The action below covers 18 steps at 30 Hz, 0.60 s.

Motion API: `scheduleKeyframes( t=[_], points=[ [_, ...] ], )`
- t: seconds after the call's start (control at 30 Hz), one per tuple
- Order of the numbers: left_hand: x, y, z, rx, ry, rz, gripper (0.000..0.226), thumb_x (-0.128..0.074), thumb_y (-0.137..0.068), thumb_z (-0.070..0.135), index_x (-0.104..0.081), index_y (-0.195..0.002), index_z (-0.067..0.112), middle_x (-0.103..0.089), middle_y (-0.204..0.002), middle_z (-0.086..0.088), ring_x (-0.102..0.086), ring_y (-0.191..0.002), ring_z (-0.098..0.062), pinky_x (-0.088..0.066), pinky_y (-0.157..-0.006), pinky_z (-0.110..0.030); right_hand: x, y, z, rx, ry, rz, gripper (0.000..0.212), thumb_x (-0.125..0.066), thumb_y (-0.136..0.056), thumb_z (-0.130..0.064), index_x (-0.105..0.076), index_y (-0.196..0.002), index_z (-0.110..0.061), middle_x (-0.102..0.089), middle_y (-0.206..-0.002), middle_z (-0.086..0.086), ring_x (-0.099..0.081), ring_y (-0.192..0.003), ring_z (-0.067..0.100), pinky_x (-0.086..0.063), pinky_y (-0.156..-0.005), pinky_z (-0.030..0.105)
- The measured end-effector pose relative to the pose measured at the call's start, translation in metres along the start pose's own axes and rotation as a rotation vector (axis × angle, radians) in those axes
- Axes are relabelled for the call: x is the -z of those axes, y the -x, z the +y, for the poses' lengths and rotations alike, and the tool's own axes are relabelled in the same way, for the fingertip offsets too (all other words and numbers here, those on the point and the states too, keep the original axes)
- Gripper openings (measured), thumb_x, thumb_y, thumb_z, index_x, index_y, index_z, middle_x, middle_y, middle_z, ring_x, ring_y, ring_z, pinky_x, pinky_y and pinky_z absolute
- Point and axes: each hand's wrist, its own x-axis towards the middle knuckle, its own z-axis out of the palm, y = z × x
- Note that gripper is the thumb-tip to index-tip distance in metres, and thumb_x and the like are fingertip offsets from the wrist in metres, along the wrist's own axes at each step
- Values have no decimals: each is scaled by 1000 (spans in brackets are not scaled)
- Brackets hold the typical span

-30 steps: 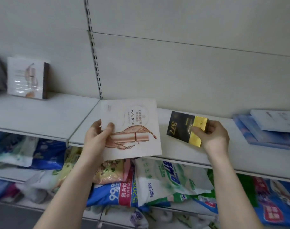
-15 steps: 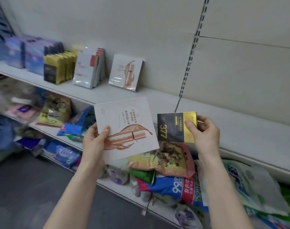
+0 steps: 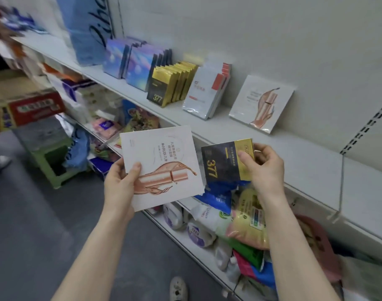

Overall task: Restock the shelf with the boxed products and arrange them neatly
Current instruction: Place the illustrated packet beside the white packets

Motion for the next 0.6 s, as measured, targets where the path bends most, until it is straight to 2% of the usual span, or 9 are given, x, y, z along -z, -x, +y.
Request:
scheduleKeyframes(
  t=[0.1, 0.17, 0.23, 0.3, 0.37, 0.47, 0.53, 0.6],
  points=[
    [15, -37, 4, -20, -13, 39, 37, -61, -92, 11, -52, -128, 9, -71, -110, -7, -70, -92, -22, -60, -69, -32, -41, -26, -6, 49, 15, -61, 29, -75, -85, -26, -63, -111, -26, -71, -105, -4, -68, -98, 14, -59, -83, 40],
    [22, -65, 8, -35, -15, 72, 36, -61, -92, 11, -53, -127, 9, -71, -107, -4, -70, -86, -18, -59, -63, -29, -69, -46, -14, 94, 11, -99, 27, -74, -86, -24, -61, -110, -27, -71, -102, -5, -68, -94, 11, -59, -74, 28],
    [28, -96, 12, -34, -7, 99, 33, -60, -92, 11, -55, -125, 11, -71, -107, -4, -70, -85, -18, -59, -65, -29, -98, -72, -24, 146, 10, -128, 27, -73, -87, -22, -60, -110, -26, -70, -100, -5, -67, -91, 8, -54, -65, 16],
    [30, -128, 20, -40, -11, 122, 31, -60, -92, 11, -55, -123, 12, -70, -111, -7, -69, -87, -19, -59, -70, -32, -128, -101, -38, 189, 25, -150, 28, -73, -87, -21, -59, -111, -25, -69, -100, -5, -66, -90, 3, -51, -62, 13],
    [29, -159, 29, -52, -15, 145, 33, -60, -92, 11, -55, -125, 11, -69, -114, -9, -68, -92, -23, -57, -77, -37, -159, -132, -50, 241, 72, -182, 28, -72, -88, -23, -58, -112, -25, -69, -99, -6, -66, -88, 2, -52, -61, 15],
    [30, -202, 41, -74, 12, 182, 36, -60, -93, 10, -52, -128, 9, -67, -118, -12, -66, -102, -30, -54, -86, -45, -207, -178, -67, 367, 237, -234, 34, -73, -87, -28, -54, -115, -29, -64, -104, -12, -62, -94, 5, -56, -77, 26],
    [33, -225, 44, -81, 14, 199, 37, -59, -93, 11, -51, -129, 8, -67, -116, -11, -67, -99, -28, -56, -83, -44, -238, -202, -76, 443, 349, -277, 36, -73, -87, -28, -53, -117, -28, -62, -107, -12, -59, -96, 7, -53, -83, 29],
    [37, -243, 46, -83, 13, 207, 37, -59, -93, 10, -51, -129, 8, -69, -114, -9, -68, -94, -24, -58, -76, -37, -267, -221, -80, 467, 435, -318, 35, -72, -88, -27, -53, -118, -29, -63, -107, -6, -58, -95, 11, -54, -82, 32]
  ],
)
